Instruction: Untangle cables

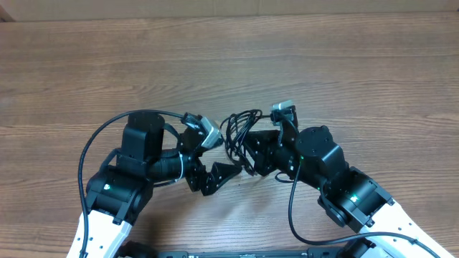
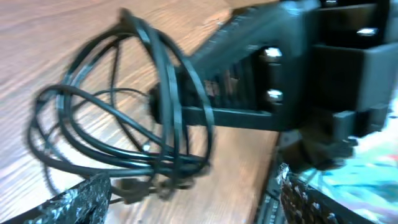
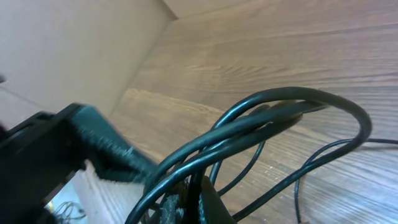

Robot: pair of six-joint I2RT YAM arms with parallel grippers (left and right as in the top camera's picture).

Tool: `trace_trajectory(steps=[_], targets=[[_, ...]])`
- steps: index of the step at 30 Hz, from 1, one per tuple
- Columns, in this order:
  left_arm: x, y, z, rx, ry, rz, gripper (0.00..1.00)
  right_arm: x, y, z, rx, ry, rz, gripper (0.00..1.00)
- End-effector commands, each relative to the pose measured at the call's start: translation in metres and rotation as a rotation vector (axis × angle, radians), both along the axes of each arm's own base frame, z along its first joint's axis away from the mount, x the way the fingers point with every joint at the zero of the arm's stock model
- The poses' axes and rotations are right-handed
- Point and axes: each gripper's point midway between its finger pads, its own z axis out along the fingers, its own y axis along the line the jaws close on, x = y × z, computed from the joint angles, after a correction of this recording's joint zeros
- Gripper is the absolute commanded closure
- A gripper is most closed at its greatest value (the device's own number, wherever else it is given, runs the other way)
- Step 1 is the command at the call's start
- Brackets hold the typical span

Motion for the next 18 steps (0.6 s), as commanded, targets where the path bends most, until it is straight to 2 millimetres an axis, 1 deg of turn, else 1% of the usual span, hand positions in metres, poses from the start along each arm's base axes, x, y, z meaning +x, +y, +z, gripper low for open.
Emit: trace_trajectory(steps=[1, 4, 11, 14, 16, 18], targets=[[0.011, 0.007, -0.001, 0.056, -0.057, 0.056, 0.14, -0.005, 0.006, 0.013, 0.047, 0.002, 0.037, 0.96], [0.015, 0.009, -0.001, 0.058, -0.052, 0.087, 0.13, -0.008, 0.008, 0.013, 0.054, 0.008, 0.060, 0.96], [0.020, 0.007, 0.006, 0.039, -0.085, 0.091, 0.11, -0.015, 0.012, 0.014, 0.066, 0.019, 0.102, 0.96], [0.019, 0.006, 0.006, 0.036, -0.082, 0.086, 0.13, -0.017, 0.014, 0.014, 0.071, 0.023, 0.118, 0.96], [0.019, 0.006, 0.006, 0.038, -0.079, 0.086, 0.20, -0.020, 0.016, 0.016, 0.079, 0.024, 0.135, 0.96], [0.019, 0.006, 0.006, 0.036, -0.074, 0.088, 0.33, -0.020, 0.017, 0.017, 0.084, 0.021, 0.140, 0.96]])
